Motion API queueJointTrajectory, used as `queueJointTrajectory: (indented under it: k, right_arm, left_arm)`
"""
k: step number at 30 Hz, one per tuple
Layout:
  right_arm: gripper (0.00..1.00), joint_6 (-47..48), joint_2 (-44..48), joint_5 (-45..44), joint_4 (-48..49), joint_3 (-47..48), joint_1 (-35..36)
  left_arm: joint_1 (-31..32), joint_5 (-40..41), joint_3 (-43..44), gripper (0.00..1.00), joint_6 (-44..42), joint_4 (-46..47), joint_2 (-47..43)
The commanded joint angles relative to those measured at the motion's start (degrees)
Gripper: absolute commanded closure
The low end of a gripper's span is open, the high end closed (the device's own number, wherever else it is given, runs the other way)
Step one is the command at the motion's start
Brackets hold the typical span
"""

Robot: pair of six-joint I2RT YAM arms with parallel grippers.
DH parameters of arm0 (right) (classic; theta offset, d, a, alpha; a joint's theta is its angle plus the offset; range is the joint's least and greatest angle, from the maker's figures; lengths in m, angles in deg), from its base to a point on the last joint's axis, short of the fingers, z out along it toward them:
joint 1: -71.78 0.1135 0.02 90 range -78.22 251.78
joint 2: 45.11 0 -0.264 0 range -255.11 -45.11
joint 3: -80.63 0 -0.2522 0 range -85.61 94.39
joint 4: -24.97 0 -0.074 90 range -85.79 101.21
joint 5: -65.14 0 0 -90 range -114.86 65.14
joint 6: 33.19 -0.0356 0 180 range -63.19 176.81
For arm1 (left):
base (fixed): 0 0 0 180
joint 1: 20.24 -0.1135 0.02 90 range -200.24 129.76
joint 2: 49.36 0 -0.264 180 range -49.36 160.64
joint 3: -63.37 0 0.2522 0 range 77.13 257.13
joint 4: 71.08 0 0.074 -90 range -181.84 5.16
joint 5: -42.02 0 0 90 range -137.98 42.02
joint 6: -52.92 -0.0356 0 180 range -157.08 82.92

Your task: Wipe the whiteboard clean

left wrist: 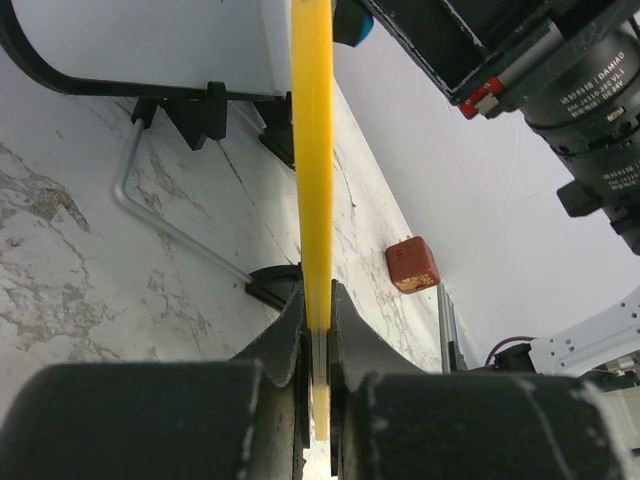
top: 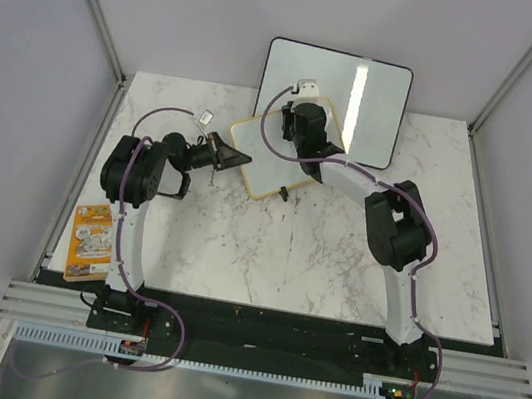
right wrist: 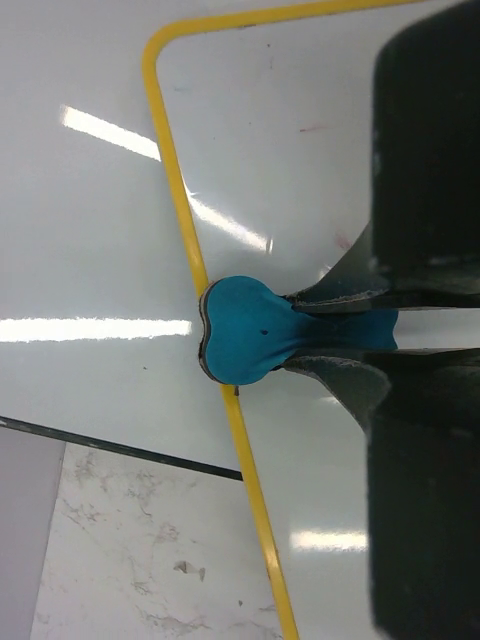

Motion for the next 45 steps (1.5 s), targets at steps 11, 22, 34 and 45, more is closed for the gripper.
queueJointTrajectory:
  k: [11, 22, 34, 45]
  right_arm:
    - [1.00, 1.9, -1.1, -8.9, -0.2, -2.5, 3.3]
    - [1.00, -0.4, 0.6, -10.6, -2.7, -4.5, -6.0]
    - [1.00, 2.9, -0.7, 1.4, -0.5, -5.0, 4.8]
    - [1.00, 1.3, -1.7, -3.6, -2.4, -4.1, 8.2]
  left_arm:
    - [1.2, -3.8, -0.5, 0.98, -1.8, 16.0, 0.8]
    - [1.2, -3.8, -0.5, 0.98, -1.6, 16.0, 0.9]
    - [1.2, -3.7, -0.6, 0.98, -1.8, 16.0, 0.8]
    - [1.2, -3.7, -0.6, 0.98, -1.8, 16.0, 0.8]
